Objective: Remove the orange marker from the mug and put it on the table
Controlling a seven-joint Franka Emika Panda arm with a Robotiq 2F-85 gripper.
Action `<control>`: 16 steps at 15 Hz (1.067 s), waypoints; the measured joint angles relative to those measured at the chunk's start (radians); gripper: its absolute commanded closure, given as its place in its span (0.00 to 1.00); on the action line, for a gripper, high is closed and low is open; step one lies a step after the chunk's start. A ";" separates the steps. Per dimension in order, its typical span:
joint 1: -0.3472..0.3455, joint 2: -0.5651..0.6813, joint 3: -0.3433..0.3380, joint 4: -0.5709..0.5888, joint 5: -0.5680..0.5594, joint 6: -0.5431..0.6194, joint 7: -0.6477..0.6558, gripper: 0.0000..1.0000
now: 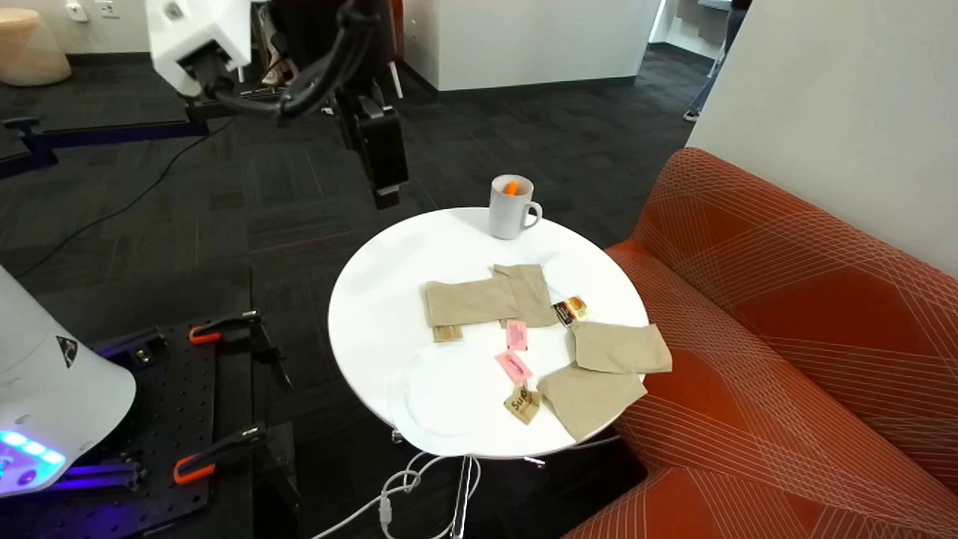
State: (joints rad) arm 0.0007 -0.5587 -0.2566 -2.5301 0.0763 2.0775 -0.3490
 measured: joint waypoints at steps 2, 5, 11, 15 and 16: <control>0.000 0.001 0.008 0.000 0.000 0.001 0.000 0.00; 0.021 0.025 0.048 -0.001 0.002 0.055 -0.001 0.00; 0.171 0.195 0.136 0.009 0.113 0.343 -0.088 0.00; 0.275 0.387 0.169 0.094 0.243 0.549 -0.245 0.00; 0.287 0.439 0.182 0.130 0.274 0.587 -0.289 0.00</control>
State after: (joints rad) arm 0.2879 -0.1196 -0.0745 -2.4001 0.3498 2.6644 -0.6377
